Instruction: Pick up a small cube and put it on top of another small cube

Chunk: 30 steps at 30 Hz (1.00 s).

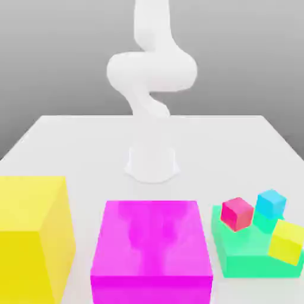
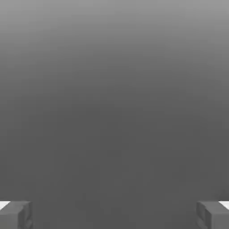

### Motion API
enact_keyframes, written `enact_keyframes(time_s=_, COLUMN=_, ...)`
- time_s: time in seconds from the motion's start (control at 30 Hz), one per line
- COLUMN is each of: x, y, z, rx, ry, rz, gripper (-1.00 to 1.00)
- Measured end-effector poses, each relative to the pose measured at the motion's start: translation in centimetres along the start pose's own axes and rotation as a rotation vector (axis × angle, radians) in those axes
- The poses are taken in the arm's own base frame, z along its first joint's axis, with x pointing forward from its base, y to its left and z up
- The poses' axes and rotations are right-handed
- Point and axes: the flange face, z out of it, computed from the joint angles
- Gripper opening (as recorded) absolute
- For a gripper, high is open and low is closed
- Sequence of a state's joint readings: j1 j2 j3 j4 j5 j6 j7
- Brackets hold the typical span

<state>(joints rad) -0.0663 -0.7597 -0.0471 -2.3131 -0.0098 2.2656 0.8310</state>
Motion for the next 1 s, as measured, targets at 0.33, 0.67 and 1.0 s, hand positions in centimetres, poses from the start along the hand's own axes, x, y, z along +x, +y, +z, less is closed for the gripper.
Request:
enact_keyframes(time_s=0.33, x=5.9, y=19.4, z=17.7, rx=-0.408, ry=0.0, rz=0.74, gripper=0.0)
enact_keyframes(time_s=0.67, x=-0.2, y=43.2, z=25.9, rx=-0.77, ry=0.081, rz=1.507, gripper=0.0)
enact_keyframes(time_s=1.0, x=-9.5, y=47.9, z=29.8, rx=-0.803, ry=0.217, rz=1.845, gripper=0.0)
